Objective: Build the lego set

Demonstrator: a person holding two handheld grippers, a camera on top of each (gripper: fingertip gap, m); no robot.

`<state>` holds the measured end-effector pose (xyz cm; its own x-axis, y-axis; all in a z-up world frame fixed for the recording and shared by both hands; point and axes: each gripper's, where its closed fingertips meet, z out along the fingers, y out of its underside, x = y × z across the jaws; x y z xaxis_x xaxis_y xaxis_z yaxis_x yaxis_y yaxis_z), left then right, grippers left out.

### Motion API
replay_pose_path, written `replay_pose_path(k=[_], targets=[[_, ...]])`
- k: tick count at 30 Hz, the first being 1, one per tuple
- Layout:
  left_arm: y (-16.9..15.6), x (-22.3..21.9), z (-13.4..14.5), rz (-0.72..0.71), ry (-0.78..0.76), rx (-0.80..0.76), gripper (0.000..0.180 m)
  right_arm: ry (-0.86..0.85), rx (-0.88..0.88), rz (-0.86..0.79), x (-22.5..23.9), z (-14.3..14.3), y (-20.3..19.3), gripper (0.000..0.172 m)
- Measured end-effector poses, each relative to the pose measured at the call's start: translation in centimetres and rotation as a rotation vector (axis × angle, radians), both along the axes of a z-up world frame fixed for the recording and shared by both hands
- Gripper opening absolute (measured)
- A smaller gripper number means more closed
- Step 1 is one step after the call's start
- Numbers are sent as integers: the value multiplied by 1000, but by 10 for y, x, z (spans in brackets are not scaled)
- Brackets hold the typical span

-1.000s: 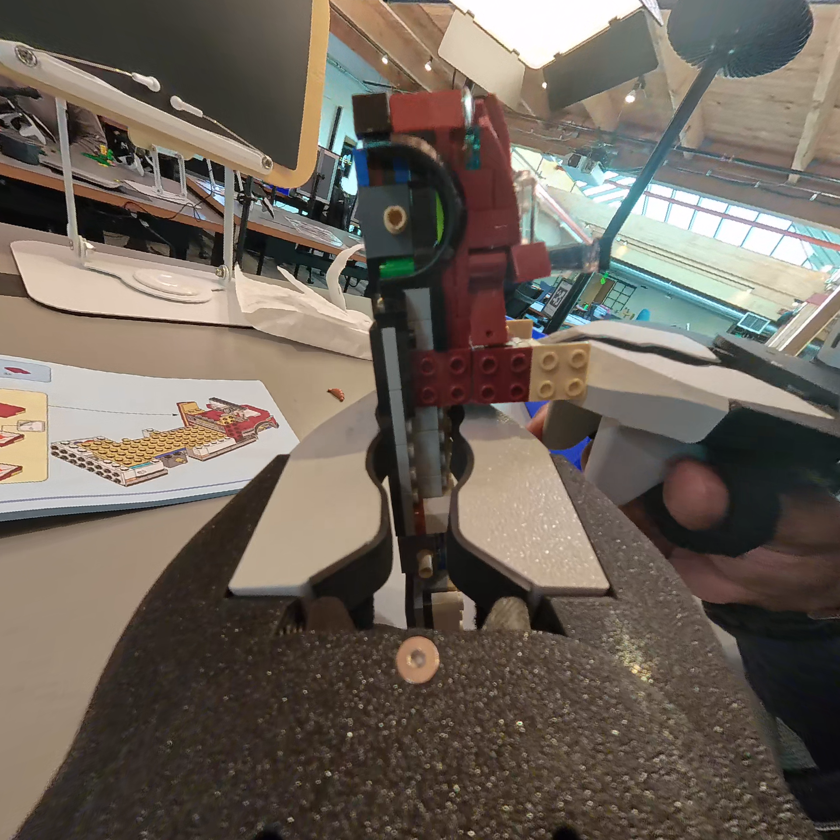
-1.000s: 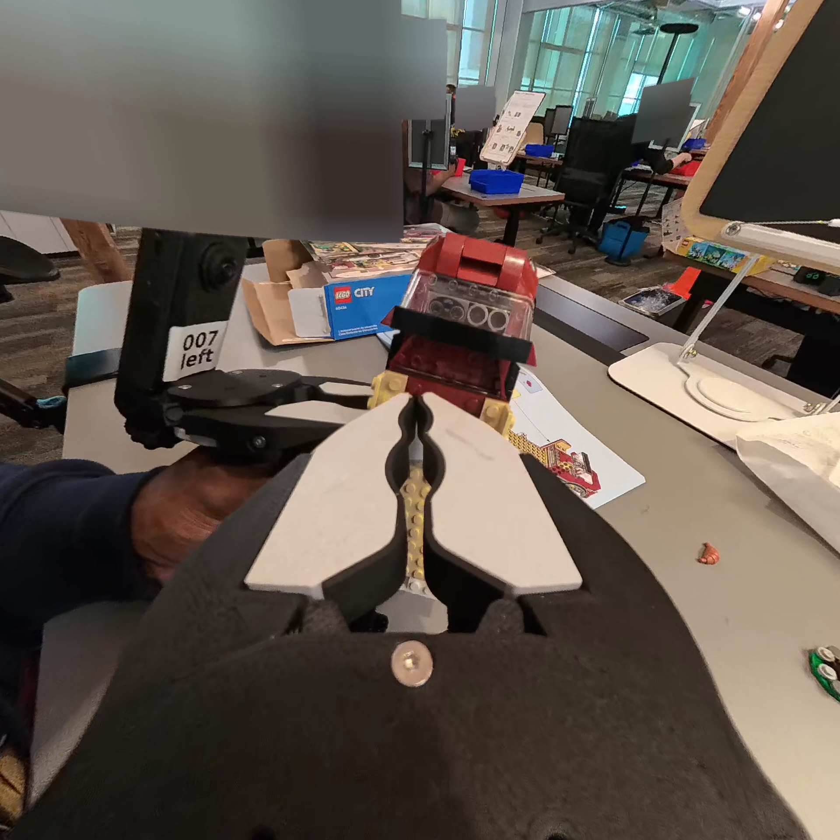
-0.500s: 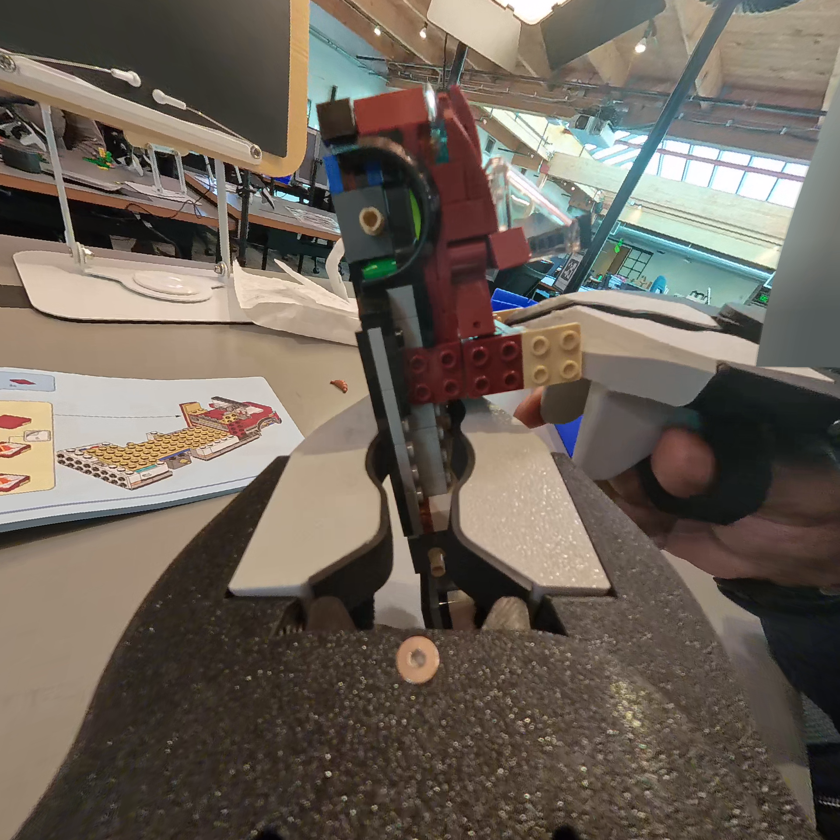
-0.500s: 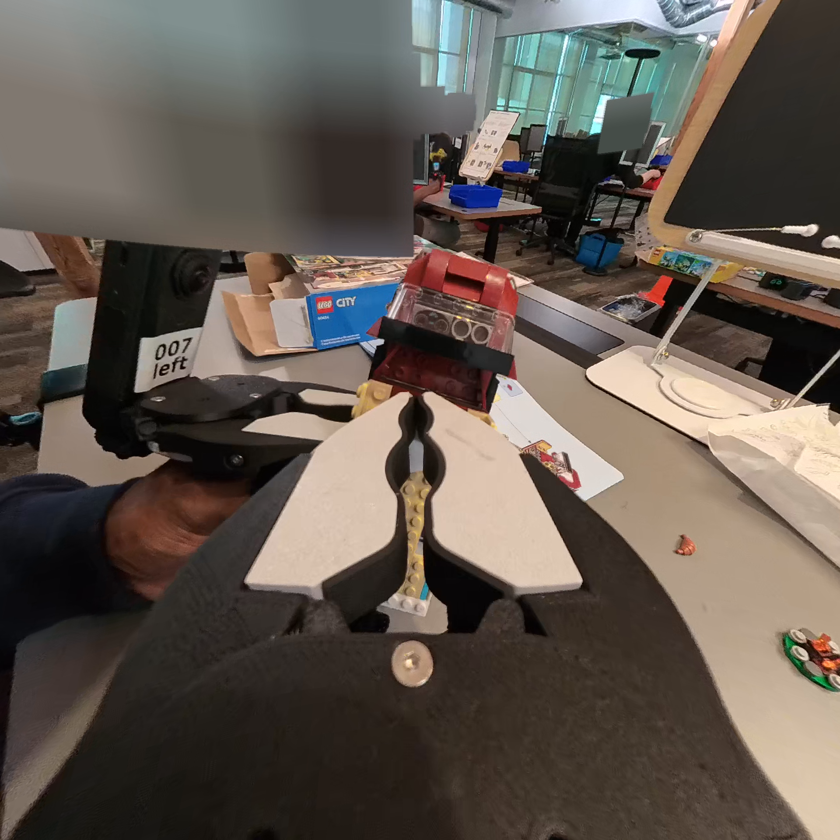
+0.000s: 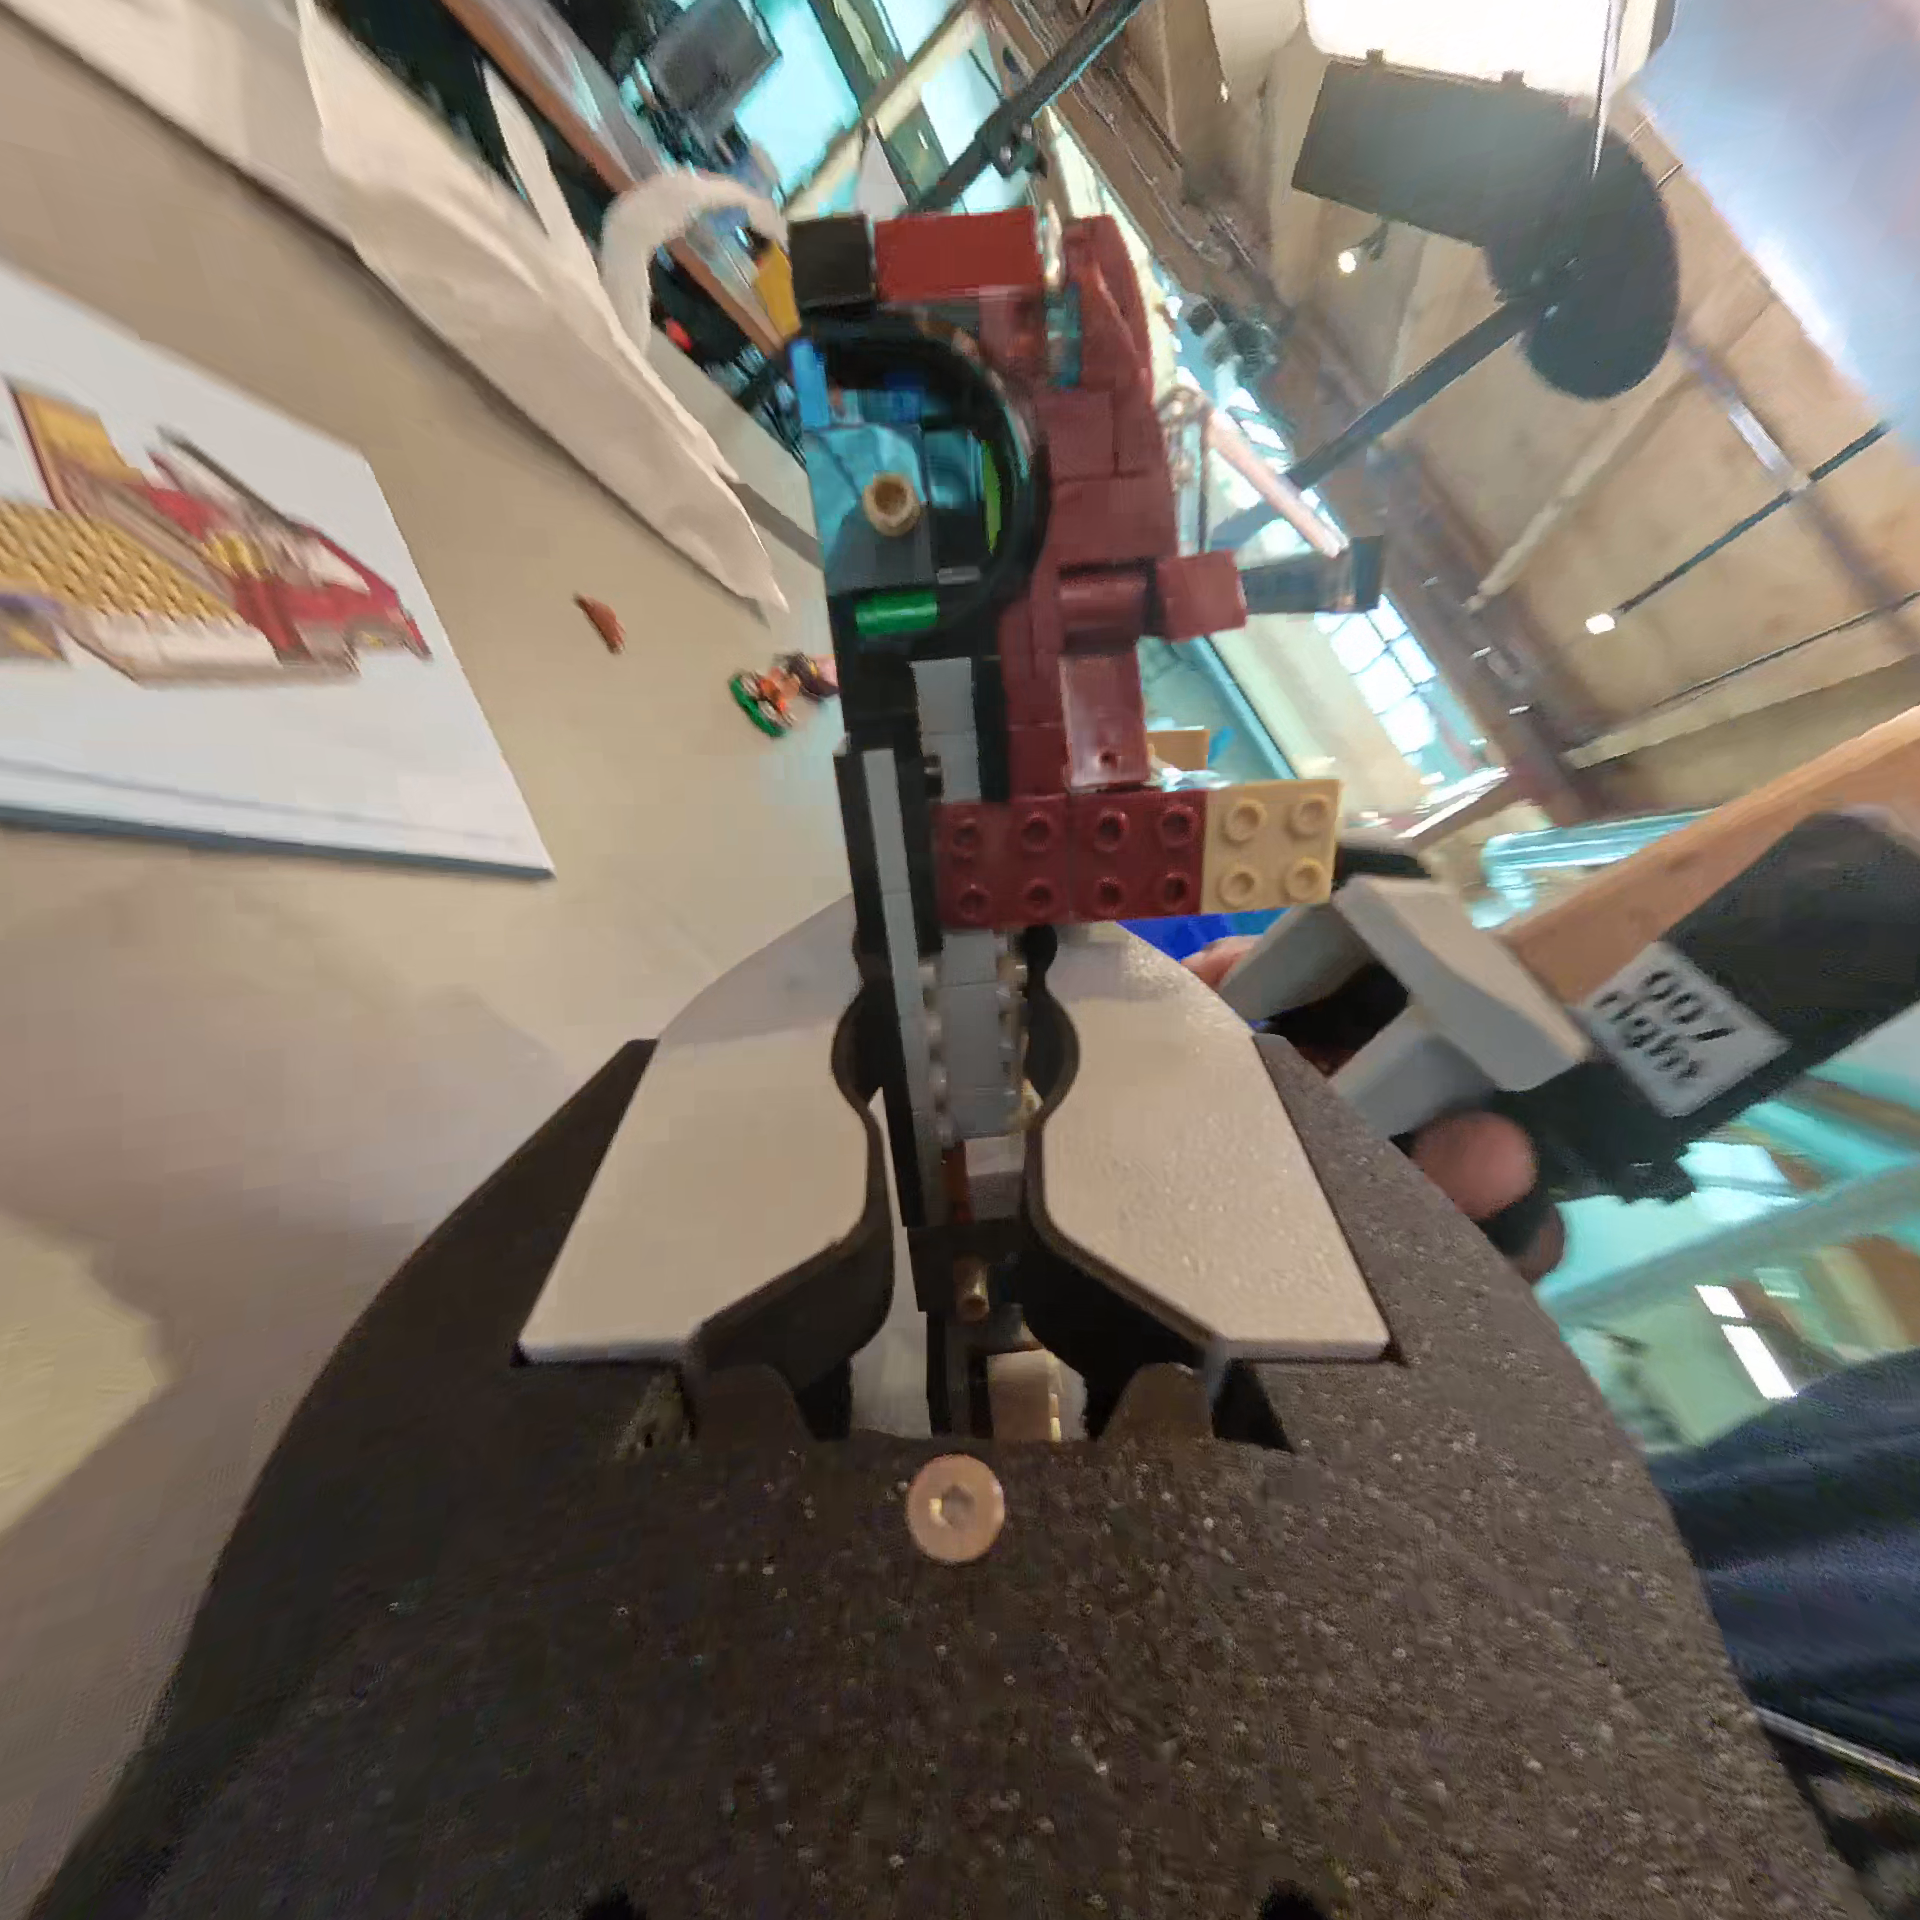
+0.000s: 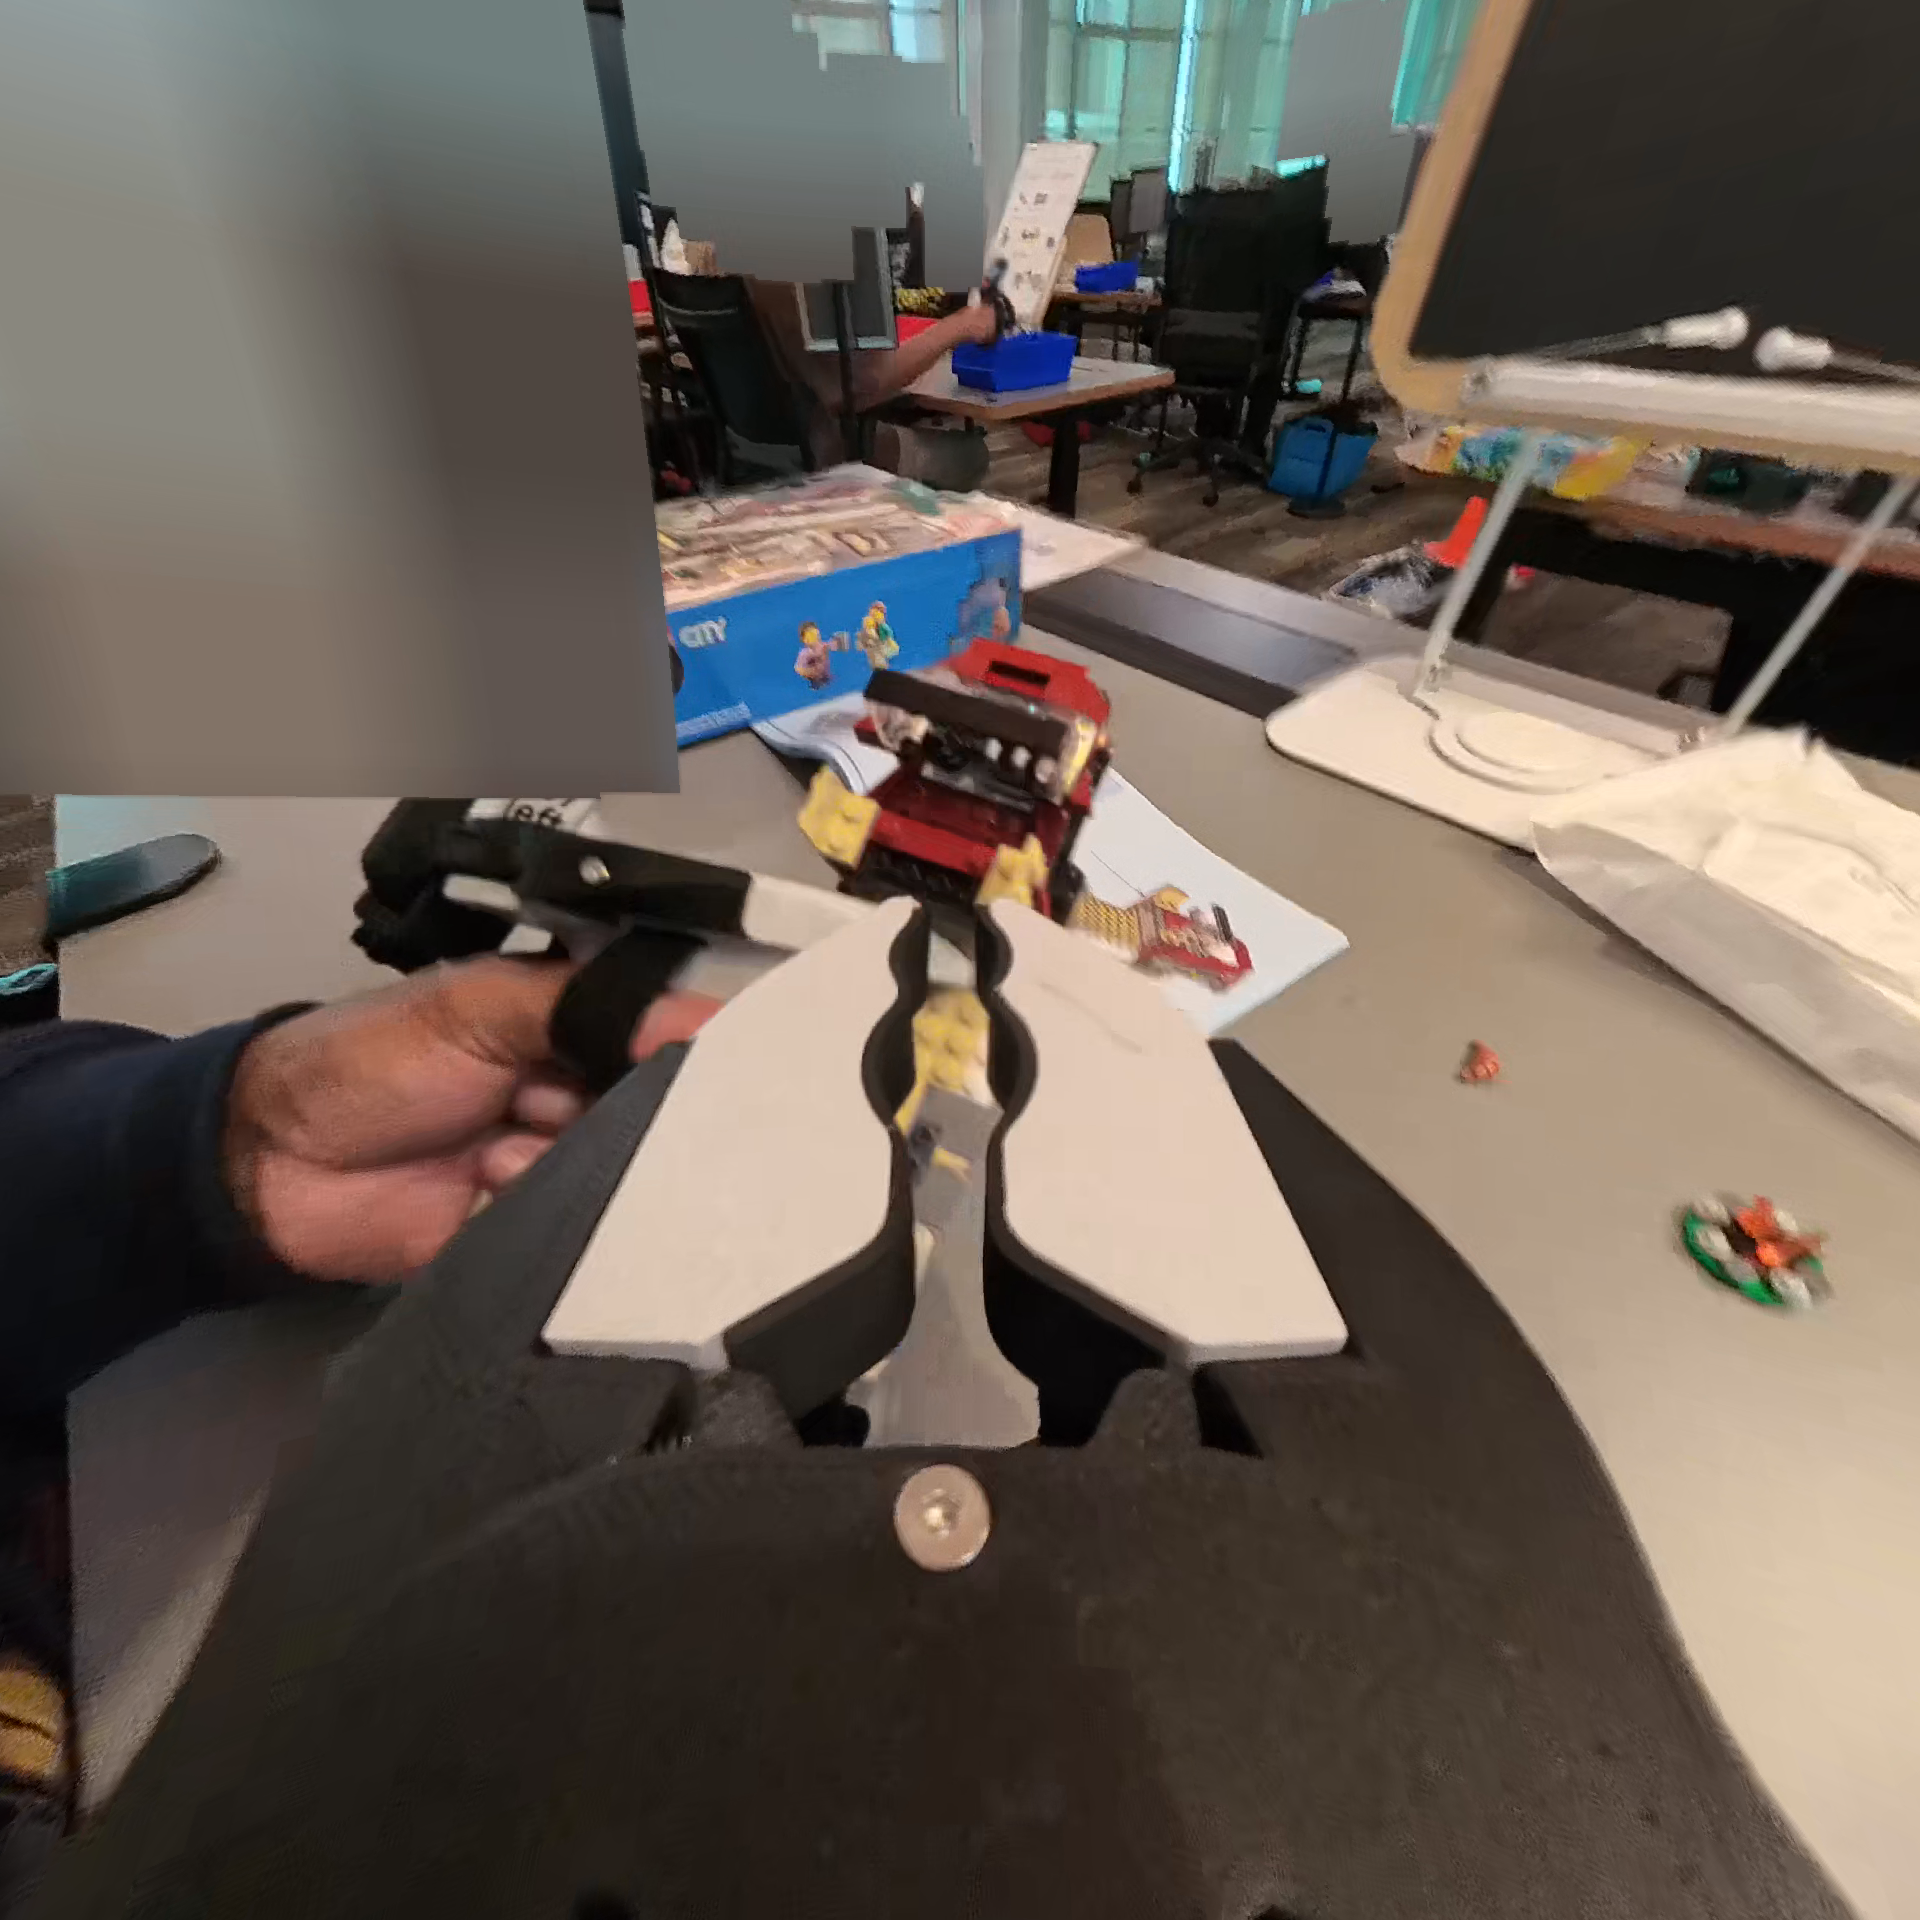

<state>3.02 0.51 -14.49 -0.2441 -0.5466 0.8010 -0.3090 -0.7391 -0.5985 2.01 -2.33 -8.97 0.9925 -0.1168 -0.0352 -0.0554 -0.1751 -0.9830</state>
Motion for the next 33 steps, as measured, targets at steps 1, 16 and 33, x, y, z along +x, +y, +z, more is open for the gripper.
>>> replay_pose_path(k=[1,16,33], targets=[[-3,1,-2,-35,18,-51,23,25,-30,-15,6,-8,-6,10],[-76,19,-56,-437,428,47,25,81,-202,-45,43,-64,-59,27],[-80,24,-61,-430,474,199,34,32,-303,-29,55,-86,-47,17]])
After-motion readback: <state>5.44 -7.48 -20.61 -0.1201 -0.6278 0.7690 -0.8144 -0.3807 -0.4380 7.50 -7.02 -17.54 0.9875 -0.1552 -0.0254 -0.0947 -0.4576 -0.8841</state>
